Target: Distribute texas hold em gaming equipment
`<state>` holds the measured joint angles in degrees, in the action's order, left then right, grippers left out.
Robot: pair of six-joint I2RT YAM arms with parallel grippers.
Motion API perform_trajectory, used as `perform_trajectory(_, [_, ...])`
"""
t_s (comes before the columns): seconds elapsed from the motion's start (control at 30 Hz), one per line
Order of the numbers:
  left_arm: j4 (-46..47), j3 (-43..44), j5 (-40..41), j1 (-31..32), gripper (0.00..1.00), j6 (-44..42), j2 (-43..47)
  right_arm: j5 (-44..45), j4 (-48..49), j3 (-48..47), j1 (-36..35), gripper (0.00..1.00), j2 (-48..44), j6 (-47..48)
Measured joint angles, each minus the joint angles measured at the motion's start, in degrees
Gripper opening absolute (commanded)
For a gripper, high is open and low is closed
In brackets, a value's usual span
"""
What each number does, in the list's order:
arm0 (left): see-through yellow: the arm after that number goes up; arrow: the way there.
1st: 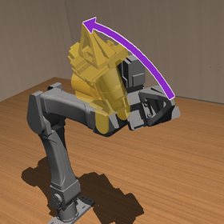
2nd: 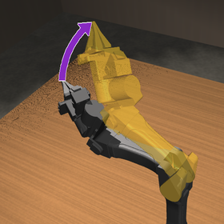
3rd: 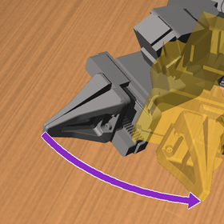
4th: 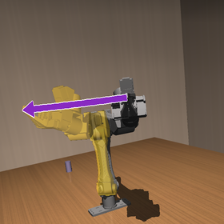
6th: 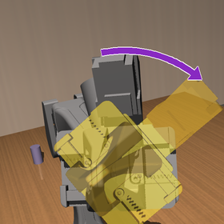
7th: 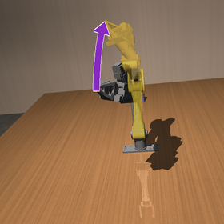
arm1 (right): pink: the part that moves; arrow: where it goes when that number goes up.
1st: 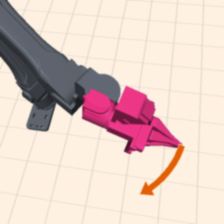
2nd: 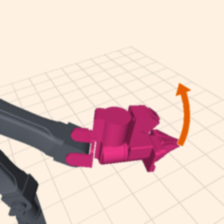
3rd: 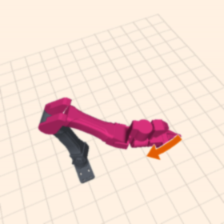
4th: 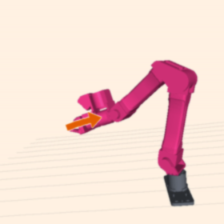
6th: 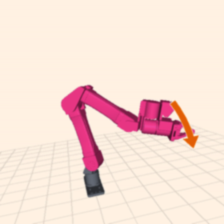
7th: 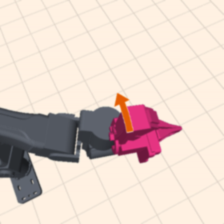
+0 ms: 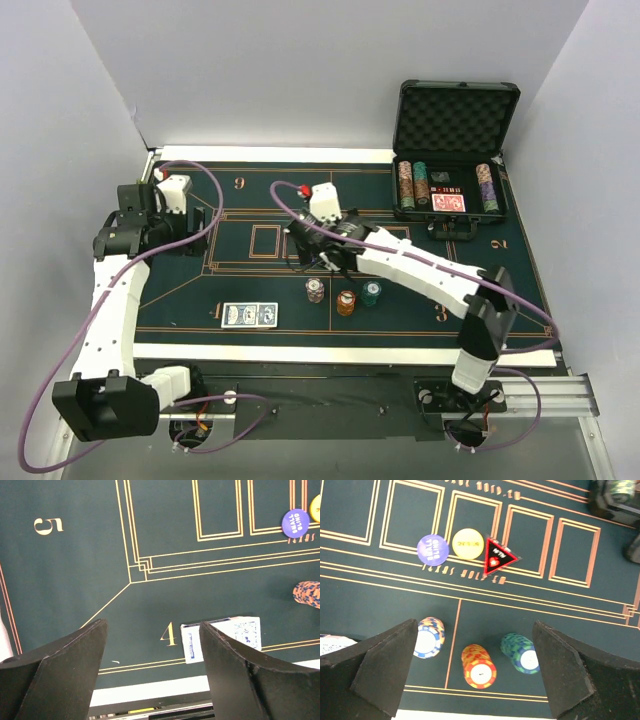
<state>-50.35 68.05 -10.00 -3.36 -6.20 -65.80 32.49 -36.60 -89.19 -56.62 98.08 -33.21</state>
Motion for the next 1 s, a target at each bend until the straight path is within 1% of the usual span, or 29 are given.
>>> perform_trajectory(0.03, [0.0, 0.0, 0.0, -0.5, 0.89, 0.0, -0.2, -0.3, 0.2, -0.6, -0.3, 0.88, 1.4, 0.0])
perform_trajectory(0.27, [0.0, 0.0, -3.2, -5.7, 0.91, 0.0, -4.7, -5.0, 3.9, -4.2, -0.9, 0.88, 12.1, -0.9])
perform_trajectory(0.4, [-0.1, 0.1, -5.2, -6.5, 0.92, -0.1, -6.8, -8.0, 6.7, -6.7, -0.1, 0.88, 17.7, -1.4])
perform_trajectory(0.7, [-0.1, 2.5, -8.0, -6.5, 0.93, 0.0, -7.3, -14.7, 11.8, -6.9, 5.2, 0.84, 23.0, -4.0])
perform_trajectory(0.87, [-0.1, 2.5, -8.3, -6.5, 0.94, 0.0, -7.4, -16.6, 13.7, -6.9, 7.1, 0.75, 24.5, -5.0])
perform_trajectory(1.0, [0.0, 2.5, -8.2, -6.5, 0.94, 0.0, -7.4, -17.8, 14.2, -6.9, 7.1, 0.72, 26.2, -5.6])
